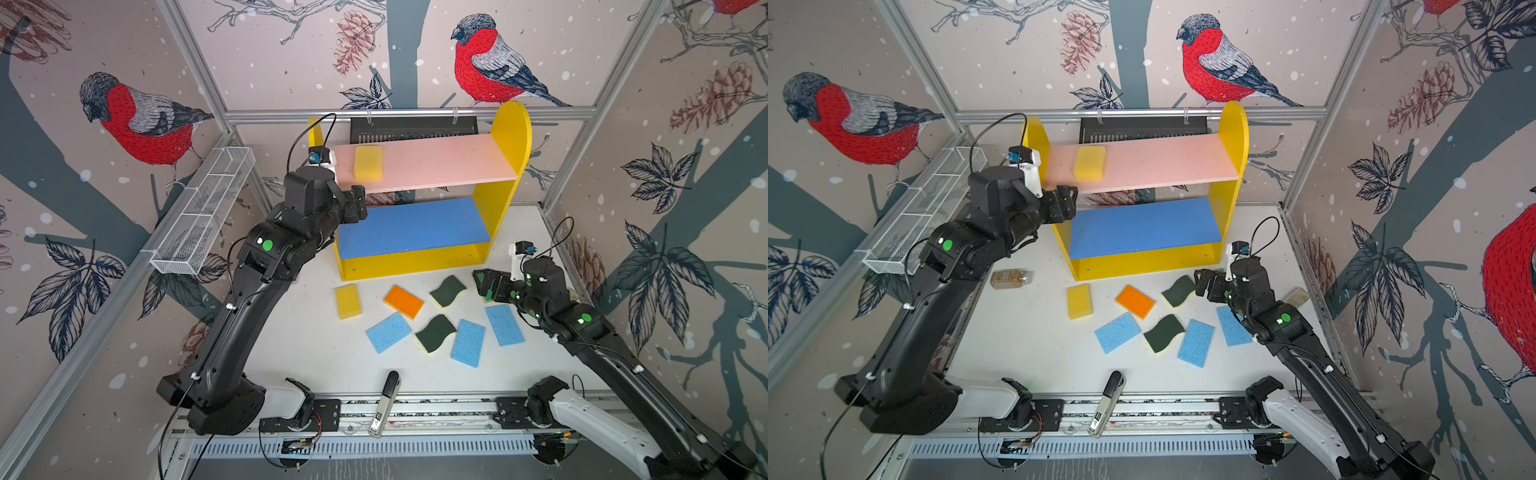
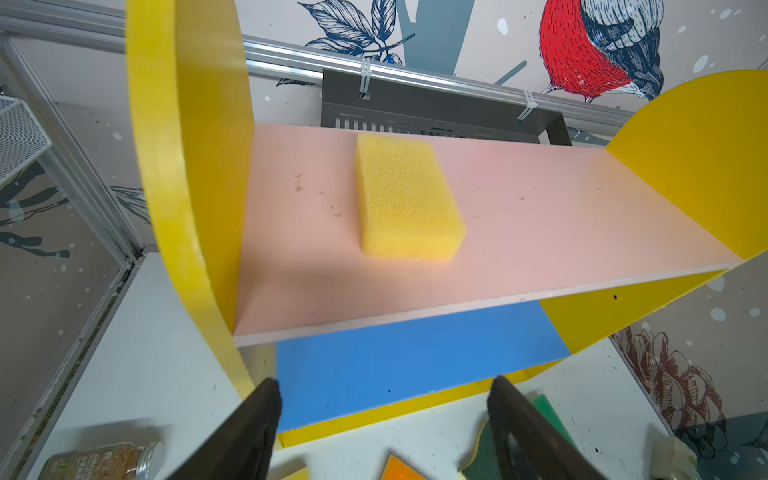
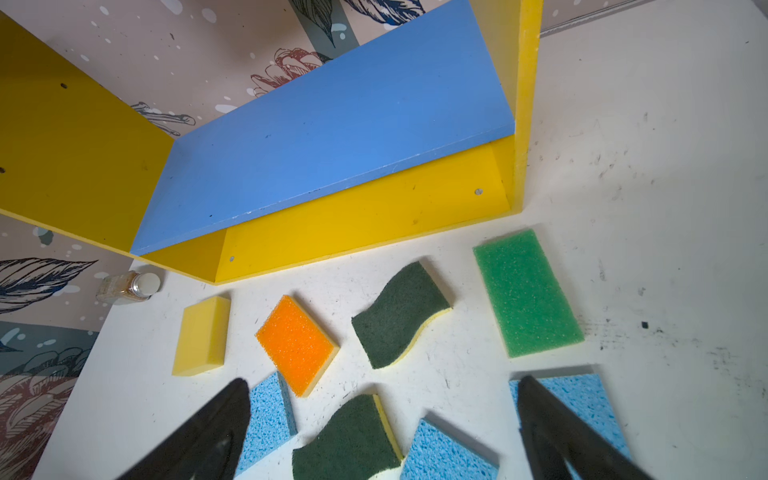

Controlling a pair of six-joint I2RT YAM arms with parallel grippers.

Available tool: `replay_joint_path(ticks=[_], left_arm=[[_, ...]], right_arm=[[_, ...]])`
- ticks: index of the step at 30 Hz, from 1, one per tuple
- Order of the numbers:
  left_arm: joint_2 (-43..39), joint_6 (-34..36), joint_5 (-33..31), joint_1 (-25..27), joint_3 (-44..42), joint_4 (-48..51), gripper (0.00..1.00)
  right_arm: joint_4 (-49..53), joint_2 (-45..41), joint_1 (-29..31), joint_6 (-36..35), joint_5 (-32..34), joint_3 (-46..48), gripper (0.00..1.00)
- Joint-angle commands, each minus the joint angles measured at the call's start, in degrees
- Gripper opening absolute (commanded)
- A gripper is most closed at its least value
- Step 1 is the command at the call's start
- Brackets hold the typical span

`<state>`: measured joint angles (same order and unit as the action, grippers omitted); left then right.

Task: Place and organize the cleaning sponges onto the shelf
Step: 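Withdraw the left gripper from the shelf while the right gripper moves toward the green sponge, then lower the right gripper over the green foam sponge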

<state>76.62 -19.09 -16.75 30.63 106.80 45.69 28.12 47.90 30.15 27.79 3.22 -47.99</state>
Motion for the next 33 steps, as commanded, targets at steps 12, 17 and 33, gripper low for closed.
replay_joint_path(ticks=[12,17,33], left_arm=[[-12.4,-2.6,-1.5,4.5,-20.1,-0.8,0.77],[-16.7,-4.6,-0.6,6.6,-27.6,-2.1,0.76],[-27.8,-11.2,0.6,6.9,-49.2,-6.2,0.76]], right_arm=[[0.0,-0.2,4.8,5.1,7.4,3.6,1.0],[-1.2,1.8,4.7,3.8,10.6,6.3,1.0],[-5.7,10.3,-6.8,0.3,6.9,8.6,1.0]])
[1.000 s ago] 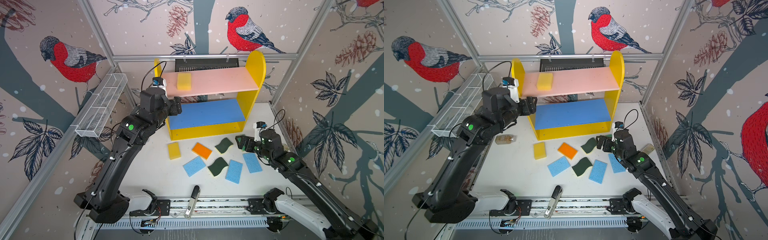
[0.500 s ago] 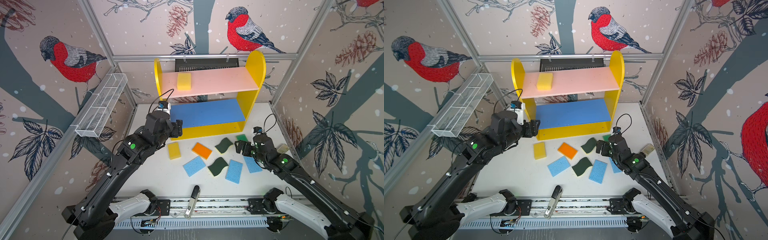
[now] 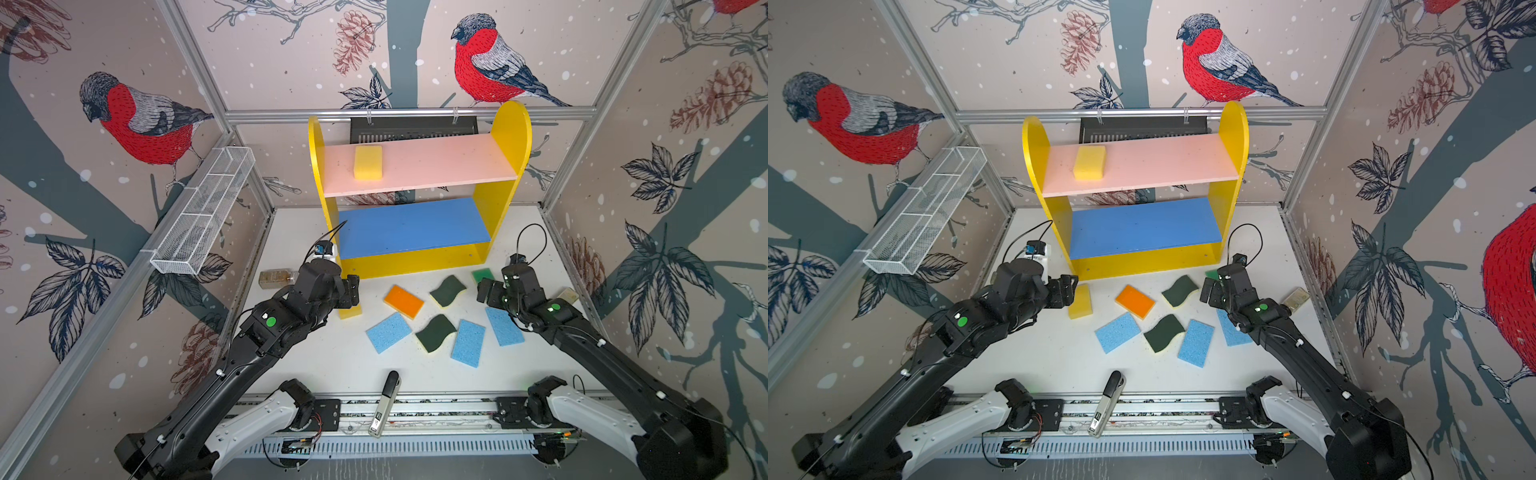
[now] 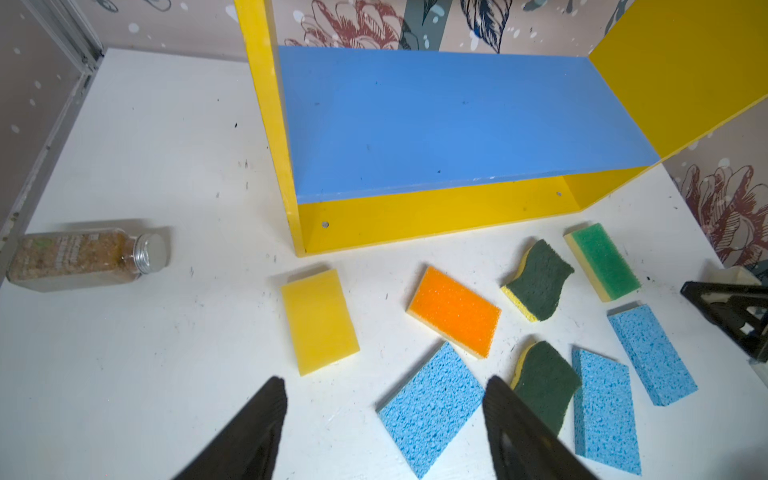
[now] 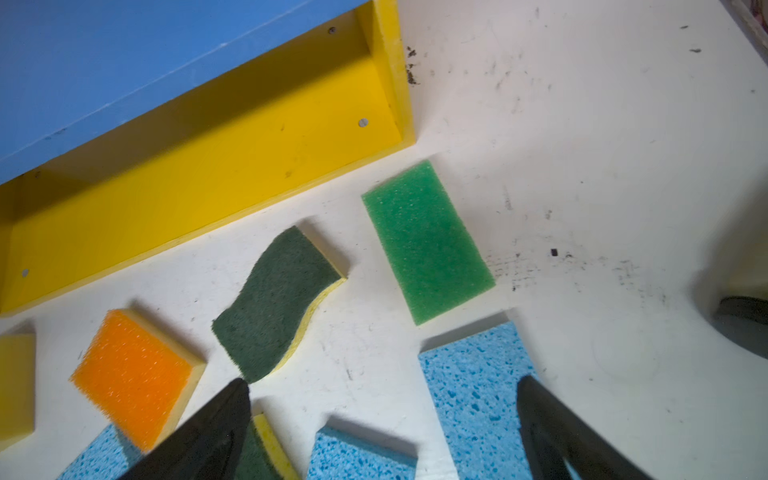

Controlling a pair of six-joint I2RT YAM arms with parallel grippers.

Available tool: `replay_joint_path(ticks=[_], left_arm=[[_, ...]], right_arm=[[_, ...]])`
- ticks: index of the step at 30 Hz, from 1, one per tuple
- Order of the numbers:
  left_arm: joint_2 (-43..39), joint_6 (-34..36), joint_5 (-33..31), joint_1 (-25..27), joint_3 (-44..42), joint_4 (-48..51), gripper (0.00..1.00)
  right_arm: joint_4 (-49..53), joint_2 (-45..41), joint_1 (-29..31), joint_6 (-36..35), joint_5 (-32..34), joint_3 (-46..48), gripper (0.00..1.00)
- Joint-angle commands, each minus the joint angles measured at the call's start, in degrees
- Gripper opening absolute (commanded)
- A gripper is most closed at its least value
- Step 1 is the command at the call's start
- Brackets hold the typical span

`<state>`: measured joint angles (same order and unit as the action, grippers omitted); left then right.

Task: Place and organize the cleaning sponges onto the shelf
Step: 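Lower the right gripper over the green foam sponge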

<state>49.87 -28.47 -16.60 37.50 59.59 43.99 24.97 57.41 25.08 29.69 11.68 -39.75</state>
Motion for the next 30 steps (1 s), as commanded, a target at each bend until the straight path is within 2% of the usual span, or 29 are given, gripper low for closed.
replay_joint_path(ticks=[1,15,22,30], left_arm=[[-1.5,-2.1,0.4,0.0,-2.1,-4.8,0.76],[-3.3,-7.2,4.1,0.1,-12.7,-9.4,0.75],[-4.0,-7.9,2.9,0.0,-13.7,-8.4,0.75],[-4.1,-8.1,2.5,0.0,-13.9,-8.0,0.75]], right_arm=[[-3.0,1.2,-2.6,-1.9,-1.9,0.4,1.0],[-7.5,13.1,-10.6,-7.6,-5.4,-1.4,1.0],[-12.1,18.2,-11.9,-8.5,-9.8,-1.2,1.0],[-15.0,22.4,-12.7,-9.0,-10.0,-1.1,1.0]])
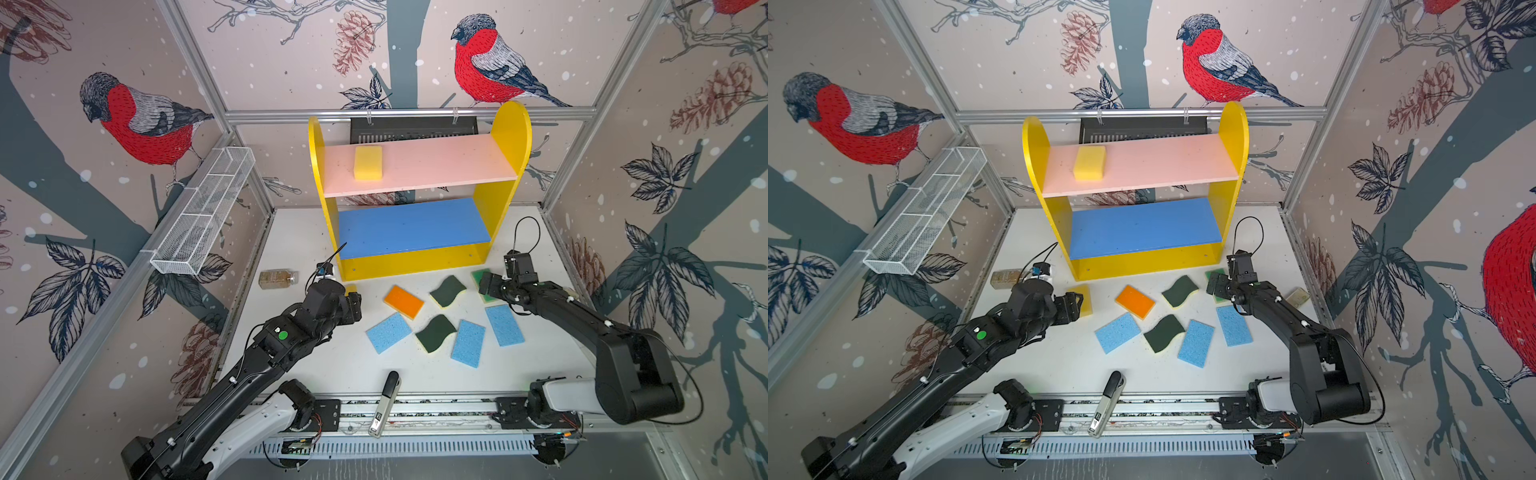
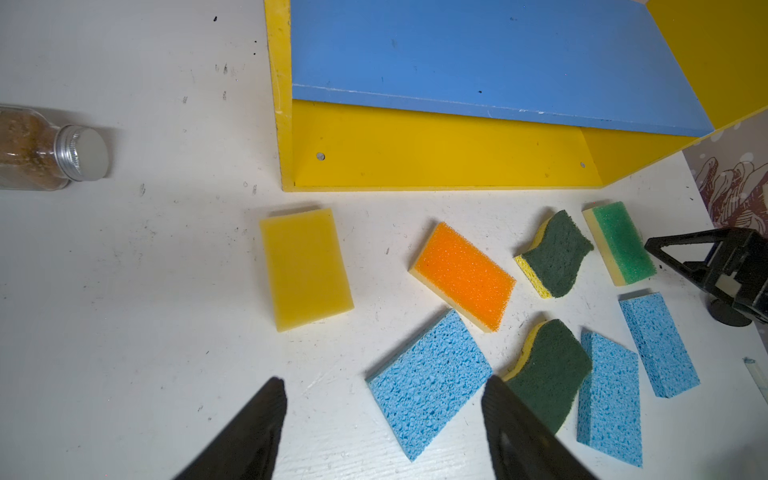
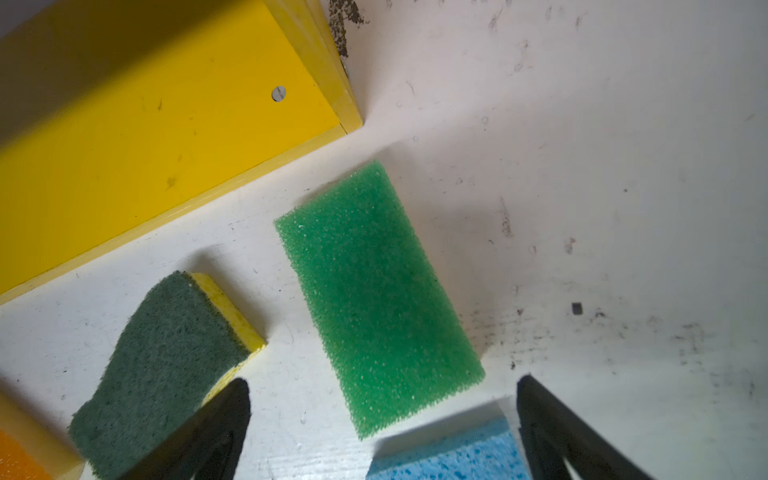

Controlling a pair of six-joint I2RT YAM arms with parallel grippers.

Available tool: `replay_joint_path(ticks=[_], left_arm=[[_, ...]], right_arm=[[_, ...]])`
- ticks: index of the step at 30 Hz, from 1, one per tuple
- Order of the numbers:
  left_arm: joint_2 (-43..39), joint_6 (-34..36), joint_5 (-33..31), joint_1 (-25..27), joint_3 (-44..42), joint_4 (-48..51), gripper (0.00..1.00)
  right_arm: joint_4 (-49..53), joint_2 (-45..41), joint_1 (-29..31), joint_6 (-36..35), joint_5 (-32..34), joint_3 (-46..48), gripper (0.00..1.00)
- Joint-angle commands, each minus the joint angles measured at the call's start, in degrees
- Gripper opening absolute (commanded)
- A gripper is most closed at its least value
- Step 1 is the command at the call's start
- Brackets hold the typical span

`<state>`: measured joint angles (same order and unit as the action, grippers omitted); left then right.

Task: Place and organize the cleaning sponges onto the shelf
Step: 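Lower the right gripper over the green foam sponge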

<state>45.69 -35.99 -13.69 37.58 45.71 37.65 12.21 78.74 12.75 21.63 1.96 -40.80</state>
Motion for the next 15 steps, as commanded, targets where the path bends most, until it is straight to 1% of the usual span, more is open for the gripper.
replay_joint_path(ticks=[1,11,15], left_arm=[[0.2,-0.7,-0.4,0.0,-0.1,-1.7,0.75],[0.2,-1.1,-0.4,-0.1,-0.8,-2.0,0.75],[0.2,-1.1,-0.4,-0.1,-0.9,-2.0,0.75]], right_arm=[[-2.4,1.7,-0.7,-0.9,-0.5,-0.1,1.0],[-6.1,6.3,-1.4,-0.6,-3.4,0.1,1.0],[-6.4,7.6,-1.2,-0.5,-3.5,0.0,1.0]])
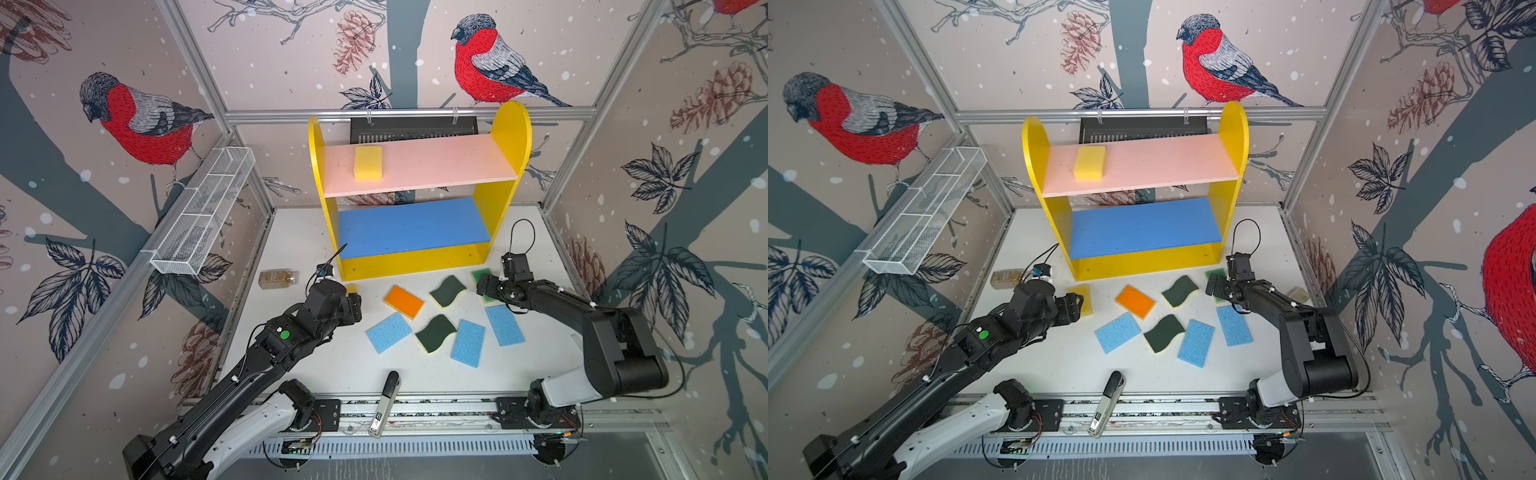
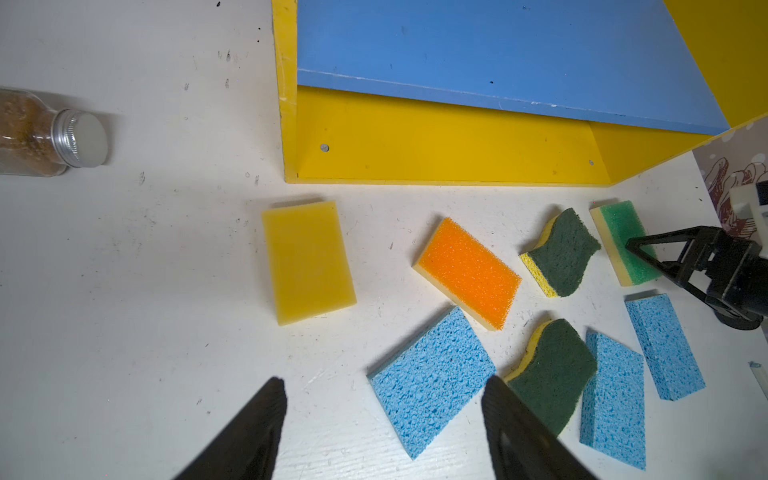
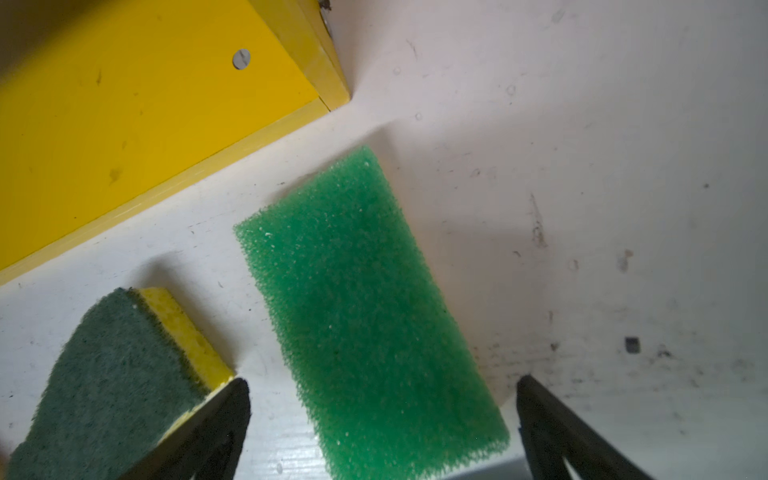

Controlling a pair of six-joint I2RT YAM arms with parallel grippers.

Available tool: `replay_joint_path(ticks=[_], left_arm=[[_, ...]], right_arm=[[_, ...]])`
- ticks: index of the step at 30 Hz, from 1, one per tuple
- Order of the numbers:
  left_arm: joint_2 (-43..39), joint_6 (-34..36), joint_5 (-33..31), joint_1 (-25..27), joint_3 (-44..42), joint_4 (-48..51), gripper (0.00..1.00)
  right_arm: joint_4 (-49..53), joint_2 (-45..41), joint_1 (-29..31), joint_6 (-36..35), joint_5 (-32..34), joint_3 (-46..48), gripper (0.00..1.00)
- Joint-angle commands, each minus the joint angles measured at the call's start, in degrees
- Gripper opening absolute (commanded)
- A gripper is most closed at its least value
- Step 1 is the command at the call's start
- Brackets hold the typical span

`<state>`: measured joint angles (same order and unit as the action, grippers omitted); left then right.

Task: Place and organize the cleaning sponges onto the shelf
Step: 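Lower the right gripper over the green foam sponge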

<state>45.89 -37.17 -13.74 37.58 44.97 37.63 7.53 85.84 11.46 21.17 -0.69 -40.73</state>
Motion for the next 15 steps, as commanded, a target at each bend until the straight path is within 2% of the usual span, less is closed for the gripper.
replay_joint_path(ticks=[1,6,15], left_arm=[[0.0,0.0,-0.3,-0.1,-0.1,-1.9,0.75],[0.2,0.1,-0.3,-0.1,0.6,-1.4,0.75],[-0.3,-0.1,-0.3,-0.1,0.9,-0.5,0.75]], right_arm=[[-1.7,0.7,0.1,0.2,-0.7,0.0,1.0],[-1.4,0.9,1.6,0.9,-0.6,0.2,1.0],[1.6,3.1,7.0,1.1,3.8,-2.2,1.0]])
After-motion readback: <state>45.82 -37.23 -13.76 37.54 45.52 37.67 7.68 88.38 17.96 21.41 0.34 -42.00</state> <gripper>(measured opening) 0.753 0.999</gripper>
